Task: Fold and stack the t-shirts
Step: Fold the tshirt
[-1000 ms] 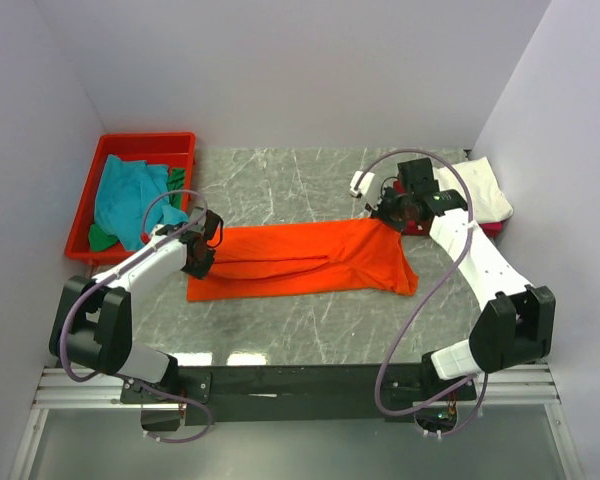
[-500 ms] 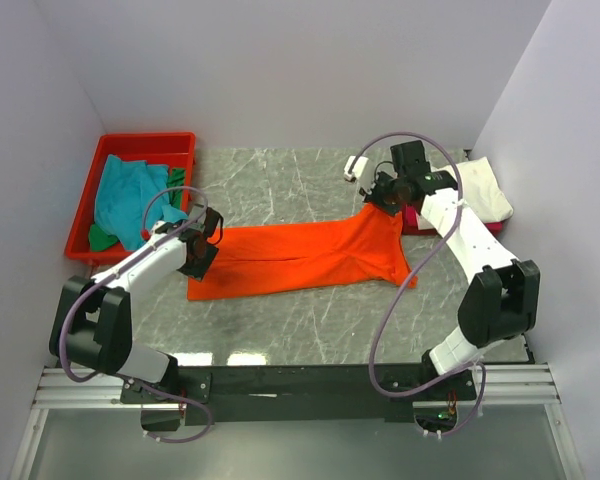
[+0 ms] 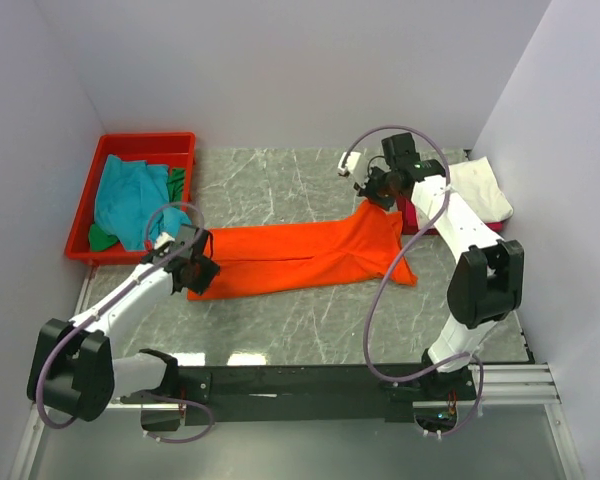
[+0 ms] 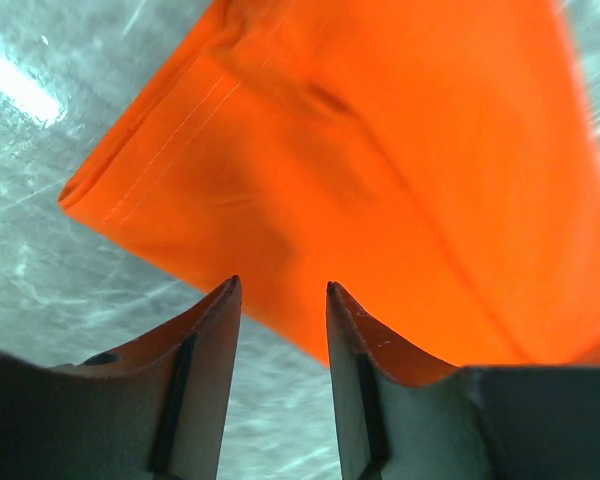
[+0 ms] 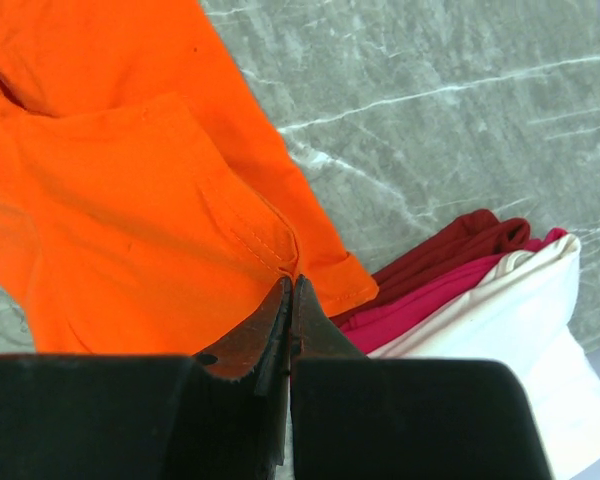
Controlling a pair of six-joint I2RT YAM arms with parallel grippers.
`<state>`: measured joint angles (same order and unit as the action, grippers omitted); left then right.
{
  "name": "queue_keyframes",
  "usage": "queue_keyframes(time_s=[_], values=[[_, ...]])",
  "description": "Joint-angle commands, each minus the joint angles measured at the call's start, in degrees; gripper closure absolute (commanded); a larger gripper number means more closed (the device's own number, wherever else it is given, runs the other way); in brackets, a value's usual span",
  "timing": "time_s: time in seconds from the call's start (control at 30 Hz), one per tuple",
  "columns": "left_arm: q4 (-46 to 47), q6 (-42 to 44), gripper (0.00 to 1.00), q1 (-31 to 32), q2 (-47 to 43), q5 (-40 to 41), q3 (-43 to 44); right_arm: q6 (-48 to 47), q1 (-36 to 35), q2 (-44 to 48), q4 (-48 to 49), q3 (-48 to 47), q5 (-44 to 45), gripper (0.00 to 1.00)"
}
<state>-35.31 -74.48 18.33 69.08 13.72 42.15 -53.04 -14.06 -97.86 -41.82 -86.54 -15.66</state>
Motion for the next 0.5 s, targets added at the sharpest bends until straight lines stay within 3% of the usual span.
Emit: queue_keyframes(time_s=[0.0, 0.23, 0.47], values=[[6.2, 5.7, 0.56, 0.2, -2.0, -5.4, -4.7, -0.6, -1.4, -1.4, -0.9, -4.8, 1.0, 1.00], [13.2, 11.8, 0.56, 0.3, -4.9, -5.8, -9.8, -0.8, -4.3, -5.4, -2.2, -8.2, 2.8, 1.00], [13.2, 14.1, 0.56, 0.3, -9.0, -5.0, -10.9, 0.0, -5.8, -10.5, -2.5, -12.4, 5.6, 1.00]])
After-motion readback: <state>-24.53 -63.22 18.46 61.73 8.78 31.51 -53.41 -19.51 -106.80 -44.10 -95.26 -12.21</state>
